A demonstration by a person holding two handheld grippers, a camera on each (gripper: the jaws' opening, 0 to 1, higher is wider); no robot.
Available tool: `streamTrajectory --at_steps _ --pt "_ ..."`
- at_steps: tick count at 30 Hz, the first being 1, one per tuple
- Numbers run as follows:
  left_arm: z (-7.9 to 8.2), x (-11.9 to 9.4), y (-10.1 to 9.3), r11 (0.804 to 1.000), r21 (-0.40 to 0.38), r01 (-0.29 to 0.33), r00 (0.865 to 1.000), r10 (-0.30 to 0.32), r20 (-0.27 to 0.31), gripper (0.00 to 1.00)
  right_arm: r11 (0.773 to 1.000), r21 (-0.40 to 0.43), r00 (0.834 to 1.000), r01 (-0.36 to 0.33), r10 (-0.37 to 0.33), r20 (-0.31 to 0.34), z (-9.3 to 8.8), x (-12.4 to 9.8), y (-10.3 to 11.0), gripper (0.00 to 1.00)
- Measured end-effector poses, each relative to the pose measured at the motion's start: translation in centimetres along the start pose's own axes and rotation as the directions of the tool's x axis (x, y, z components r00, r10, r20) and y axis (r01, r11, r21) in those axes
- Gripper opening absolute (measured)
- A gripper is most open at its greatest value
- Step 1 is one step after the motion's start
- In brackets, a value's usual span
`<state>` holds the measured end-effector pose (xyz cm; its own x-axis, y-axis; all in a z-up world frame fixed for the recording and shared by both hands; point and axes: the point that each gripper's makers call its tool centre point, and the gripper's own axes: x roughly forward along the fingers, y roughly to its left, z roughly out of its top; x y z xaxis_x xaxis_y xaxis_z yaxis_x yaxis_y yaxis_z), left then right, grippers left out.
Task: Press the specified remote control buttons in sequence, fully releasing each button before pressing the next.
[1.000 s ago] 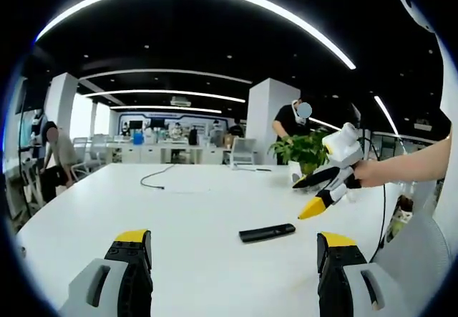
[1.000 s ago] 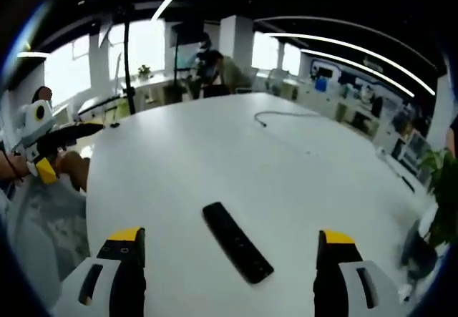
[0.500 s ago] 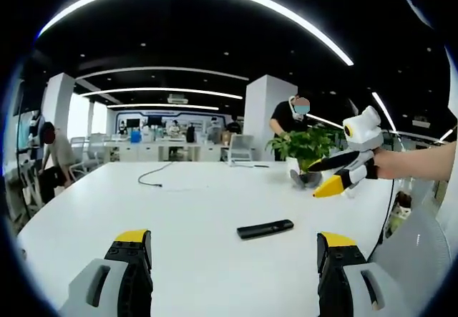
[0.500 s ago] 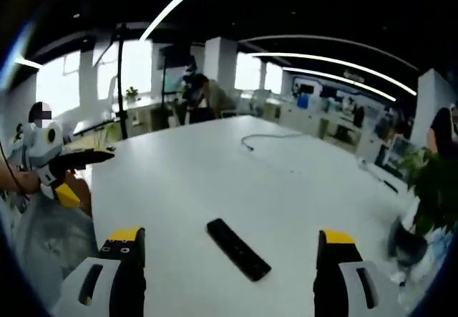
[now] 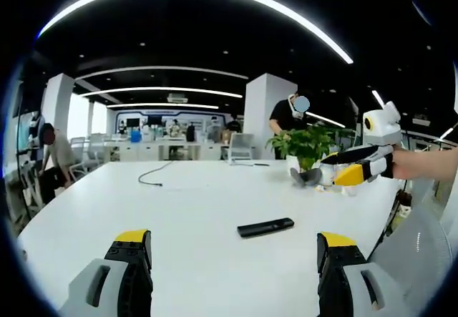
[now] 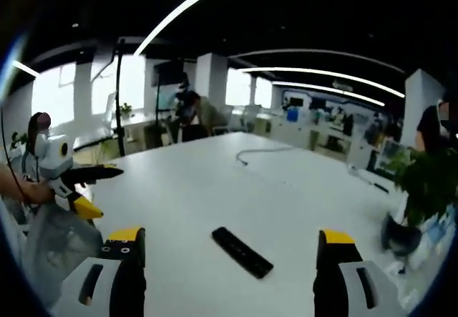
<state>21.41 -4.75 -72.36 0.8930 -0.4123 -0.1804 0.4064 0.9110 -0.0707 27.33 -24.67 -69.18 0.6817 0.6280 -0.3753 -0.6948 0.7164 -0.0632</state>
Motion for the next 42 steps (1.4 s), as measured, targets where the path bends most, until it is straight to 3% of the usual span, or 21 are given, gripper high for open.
streamTrajectory --at_steps 15,33,39,42 --pt "-0.1 0.0 0.0 1.0 0.001 -0.001 1.0 0.001 -0.005 1.0 0.997 0.046 0.996 0.065 -0.068 0.065 -1.1 -3.0 -0.6 0.99" --pt "-0.3 0.0 -0.1 1.0 0.005 0.001 1.0 -0.001 -0.017 1.0 0.989 0.057 0.988 0.139 -0.143 0.063 -4.1 -5.6 -0.9 0.99" --pt "-0.3 0.0 0.0 1.0 0.013 -0.003 1.0 0.003 -0.017 1.0 0.987 0.093 0.987 0.13 -0.138 0.085 -5.1 -6.2 -0.8 0.99" --pt "-0.4 0.0 0.0 1.0 0.015 -0.003 1.0 0.003 -0.024 1.0 0.987 0.095 0.989 0.127 -0.133 0.063 -6.0 -6.0 -0.6 0.99"
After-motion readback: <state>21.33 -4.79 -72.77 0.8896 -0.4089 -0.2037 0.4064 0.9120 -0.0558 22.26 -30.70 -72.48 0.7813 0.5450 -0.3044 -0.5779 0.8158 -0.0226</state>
